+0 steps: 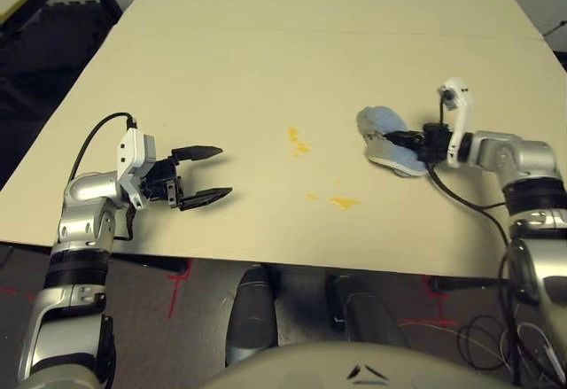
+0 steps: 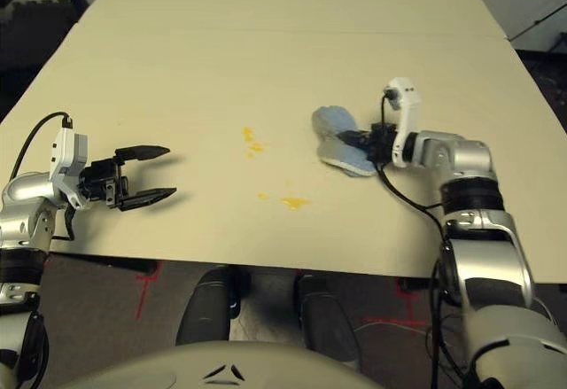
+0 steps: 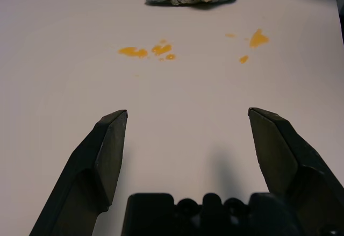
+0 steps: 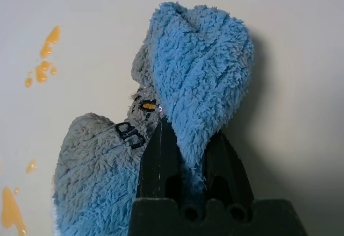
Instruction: Wipe the water off the table with a rag.
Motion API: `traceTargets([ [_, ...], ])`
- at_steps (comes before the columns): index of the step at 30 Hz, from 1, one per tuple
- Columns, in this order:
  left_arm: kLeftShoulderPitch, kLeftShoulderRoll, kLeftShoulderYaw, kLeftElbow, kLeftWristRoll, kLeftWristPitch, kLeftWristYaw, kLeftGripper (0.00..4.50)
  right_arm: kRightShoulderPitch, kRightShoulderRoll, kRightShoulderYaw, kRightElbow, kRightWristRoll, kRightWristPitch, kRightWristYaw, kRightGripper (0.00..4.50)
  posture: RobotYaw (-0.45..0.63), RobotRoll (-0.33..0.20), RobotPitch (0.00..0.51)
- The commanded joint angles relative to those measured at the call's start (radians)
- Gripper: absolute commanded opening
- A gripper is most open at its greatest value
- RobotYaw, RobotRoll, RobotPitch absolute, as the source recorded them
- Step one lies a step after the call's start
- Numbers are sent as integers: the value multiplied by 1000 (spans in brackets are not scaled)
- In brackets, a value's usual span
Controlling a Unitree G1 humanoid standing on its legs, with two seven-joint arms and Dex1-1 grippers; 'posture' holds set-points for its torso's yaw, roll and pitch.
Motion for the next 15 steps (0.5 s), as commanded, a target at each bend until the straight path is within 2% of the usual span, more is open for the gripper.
traceTargets([
  [1, -14, 3, -14, 11, 6, -12, -10, 4500, 28, -85, -16, 61, -37, -9, -10, 246, 154, 0, 180],
  [7, -27, 3, -21, 27, 8, -21, -23, 4500, 1, -140, -69, 16, 53, 59, 62, 241, 147, 0, 179],
  [15, -19, 10, -27, -1, -3, -15, -54, 4500, 93, -158, -57, -312, 200, 258, 185, 240, 152, 0, 183],
])
